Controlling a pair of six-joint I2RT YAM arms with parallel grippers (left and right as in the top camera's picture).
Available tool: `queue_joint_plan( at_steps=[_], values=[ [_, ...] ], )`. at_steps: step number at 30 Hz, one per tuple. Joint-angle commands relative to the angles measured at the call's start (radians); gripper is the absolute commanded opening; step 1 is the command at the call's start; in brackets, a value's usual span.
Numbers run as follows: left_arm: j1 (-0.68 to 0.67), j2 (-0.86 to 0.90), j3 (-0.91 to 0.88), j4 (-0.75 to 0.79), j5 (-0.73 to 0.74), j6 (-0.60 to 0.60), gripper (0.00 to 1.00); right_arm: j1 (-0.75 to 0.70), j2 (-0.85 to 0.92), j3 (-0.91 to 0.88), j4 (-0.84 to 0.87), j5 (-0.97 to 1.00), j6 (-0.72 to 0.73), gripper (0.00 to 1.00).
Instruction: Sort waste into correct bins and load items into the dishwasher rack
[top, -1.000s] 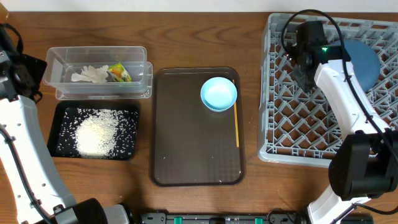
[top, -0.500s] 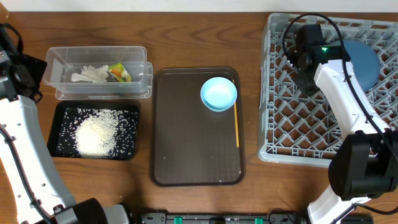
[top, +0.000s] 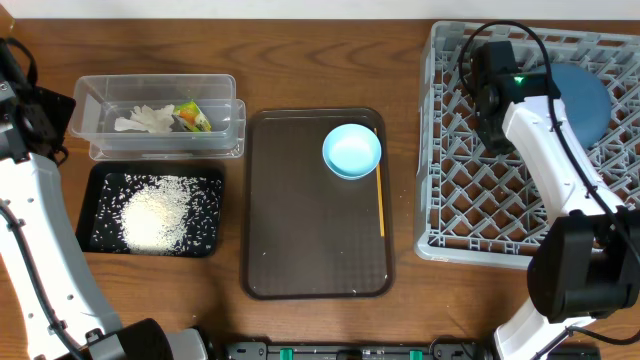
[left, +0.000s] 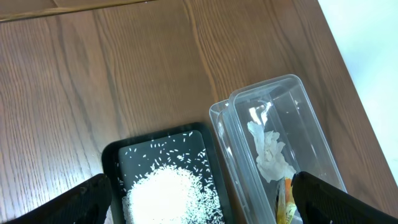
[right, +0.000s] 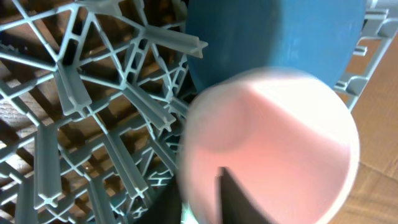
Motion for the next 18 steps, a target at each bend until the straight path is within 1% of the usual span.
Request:
queue_joint_plan(
  at_steps=[1, 2, 9, 13, 16, 18],
  values=[
    [0.002, 0.003, 0.001, -0.002, -0.013, -0.002, 0.95, 0.009, -0.006, 0.012, 0.002, 0.031, 0.027, 0.04],
    [0.002, 0.003, 0.001, -0.002, -0.013, -0.002, 0.95, 0.009, -0.006, 0.012, 0.005, 0.031, 0.028, 0.01],
    [0.002, 0.003, 0.001, -0.002, -0.013, -0.002, 0.95, 0.009, -0.006, 0.016, 0.016, 0.03, 0.071, 0.01],
    [0.002, 0.003, 0.001, -0.002, -0.013, -0.002, 0.95, 0.008, -0.007, 0.054, 0.01, 0.029, 0.114, 0.01],
    [0.002, 0.003, 0.001, -0.002, -0.013, -0.002, 0.96, 0.008, -0.009, 0.113, -0.021, -0.031, 0.149, 0.01],
    [0.002, 0.003, 0.001, -0.002, -0.013, -0.002, 0.95, 0.001, -0.013, 0.166, -0.048, -0.146, 0.17, 0.01]
  ],
)
